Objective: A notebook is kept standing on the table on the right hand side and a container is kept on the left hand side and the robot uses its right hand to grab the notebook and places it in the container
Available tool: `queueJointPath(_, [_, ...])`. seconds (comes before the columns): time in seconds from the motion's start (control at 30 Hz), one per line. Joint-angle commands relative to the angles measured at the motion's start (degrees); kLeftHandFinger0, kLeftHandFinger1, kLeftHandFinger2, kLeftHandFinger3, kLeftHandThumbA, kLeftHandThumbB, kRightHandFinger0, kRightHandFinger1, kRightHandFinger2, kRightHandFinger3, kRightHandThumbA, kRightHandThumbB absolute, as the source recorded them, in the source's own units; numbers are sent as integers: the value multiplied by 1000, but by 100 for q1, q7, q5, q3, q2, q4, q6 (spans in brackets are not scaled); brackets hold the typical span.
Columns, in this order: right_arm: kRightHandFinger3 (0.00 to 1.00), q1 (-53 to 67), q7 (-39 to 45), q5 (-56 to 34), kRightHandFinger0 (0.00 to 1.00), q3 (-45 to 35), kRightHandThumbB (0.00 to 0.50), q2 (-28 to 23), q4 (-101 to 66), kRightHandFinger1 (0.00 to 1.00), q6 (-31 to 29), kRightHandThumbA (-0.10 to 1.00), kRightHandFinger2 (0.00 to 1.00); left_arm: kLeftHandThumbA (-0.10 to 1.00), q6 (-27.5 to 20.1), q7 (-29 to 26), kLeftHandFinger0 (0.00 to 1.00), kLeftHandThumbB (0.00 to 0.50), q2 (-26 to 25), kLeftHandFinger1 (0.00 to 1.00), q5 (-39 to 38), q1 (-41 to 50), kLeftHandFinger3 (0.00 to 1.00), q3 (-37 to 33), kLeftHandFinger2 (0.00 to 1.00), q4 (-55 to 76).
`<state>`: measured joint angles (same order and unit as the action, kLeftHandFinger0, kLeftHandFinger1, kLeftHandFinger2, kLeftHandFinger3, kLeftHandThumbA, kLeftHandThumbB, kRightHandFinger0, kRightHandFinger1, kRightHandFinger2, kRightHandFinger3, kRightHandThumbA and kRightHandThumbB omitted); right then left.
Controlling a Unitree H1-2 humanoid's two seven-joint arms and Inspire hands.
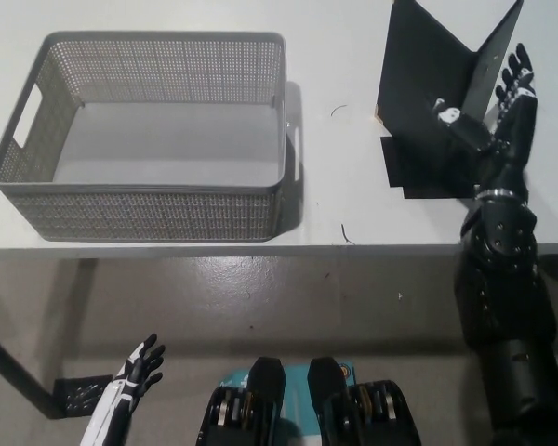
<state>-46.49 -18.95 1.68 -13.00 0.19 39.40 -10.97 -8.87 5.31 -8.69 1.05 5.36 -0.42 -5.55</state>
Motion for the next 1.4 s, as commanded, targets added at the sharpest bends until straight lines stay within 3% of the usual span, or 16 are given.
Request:
queueJointPath(0.0, [1000,-717,-132,-112,1000,19,499,-63,525,1000,-102,1000,1000,1000,-251,150,1000,256,-93,1000,-94,38,1000,-30,1000,155])
queueJointPath(0.27, [1000,-2274,-931,-58,1000,28,500,-451,3221,1000,-501,952,1000,1000,-395,197,1000,305,-39,1000,-84,77,1000,-66,1000,113])
queueJointPath(0.33, [1000,-2610,-1158,-158,1000,-49,300,-601,3622,1000,44,592,1000,1000,-412,213,1000,296,-38,1000,-94,89,1000,-74,1000,117])
queueJointPath(0.37, [1000,-2695,-1267,-252,958,-133,337,-645,3721,926,108,539,956,1000,-414,224,1000,294,-38,1000,-108,92,1000,-74,1000,126])
queueJointPath(0.4, [768,-2767,-1403,-317,506,-198,241,-715,3814,555,238,229,603,1000,-391,231,1000,300,-44,1000,-112,85,1000,-70,1000,148])
queueJointPath(0.43, [340,-2822,-1638,-456,148,-352,214,-768,3882,214,163,-87,270,1000,-383,260,1000,295,-64,1000,-151,73,1000,-58,1000,159])
queueJointPath(0.47, [270,-2871,-1712,-508,6,-424,177,-821,3936,12,161,-99,148,1000,-361,278,1000,292,-81,1000,-177,51,1000,-43,1000,167])
queueJointPath(0.6, [195,-2808,-1577,-544,0,-498,185,-860,3933,0,-129,-100,56,1000,-412,324,1000,273,-96,1000,-241,40,1000,-23,1000,188])
queueJointPath(0.73, [160,-2655,-1304,-623,0,-516,180,-827,3807,0,-512,-100,332,1000,-499,301,1000,294,-98,1000,-182,110,1000,-31,1000,121])
queueJointPath(0.8, [477,-2652,-1210,-751,0,-592,187,-801,3761,0,-632,-100,537,1000,-489,318,1000,290,-116,1000,-194,117,1000,-29,1000,93])
queueJointPath(0.83, [780,-2678,-1209,-790,1,-617,170,-793,3737,24,-635,-100,639,1000,-461,326,1000,275,-112,1000,-206,118,1000,-32,1000,121])
queueJointPath(0.87, [871,-2713,-1229,-784,0,-600,163,-793,3713,2,-617,-100,640,1000,-393,323,1000,282,-110,1000,-186,129,1000,-38,1000,179])
queueJointPath(0.97, [759,-2783,-1288,-753,106,-537,164,-770,3712,5,-615,-100,564,1000,-397,296,1000,275,-110,1000,-144,147,1000,-31,1000,181])
queueJointPath(1.1, [545,-2805,-1228,-814,0,-544,147,-669,3477,0,-832,-100,464,1000,-471,297,1000,256,-118,1000,-139,181,1000,-30,1000,145])
queueJointPath(1.2, [605,-2860,-1096,-976,0,-608,123,-546,3138,0,-967,-100,483,1000,-552,290,1000,267,-117,1000,-142,174,1000,-23,1000,80])
queueJointPath(1.37, [782,-2824,-852,-1198,0,-580,96,-96,1540,232,-755,-100,657,1000,-480,305,1000,271,-132,1000,-104,164,1000,-52,1000,112])
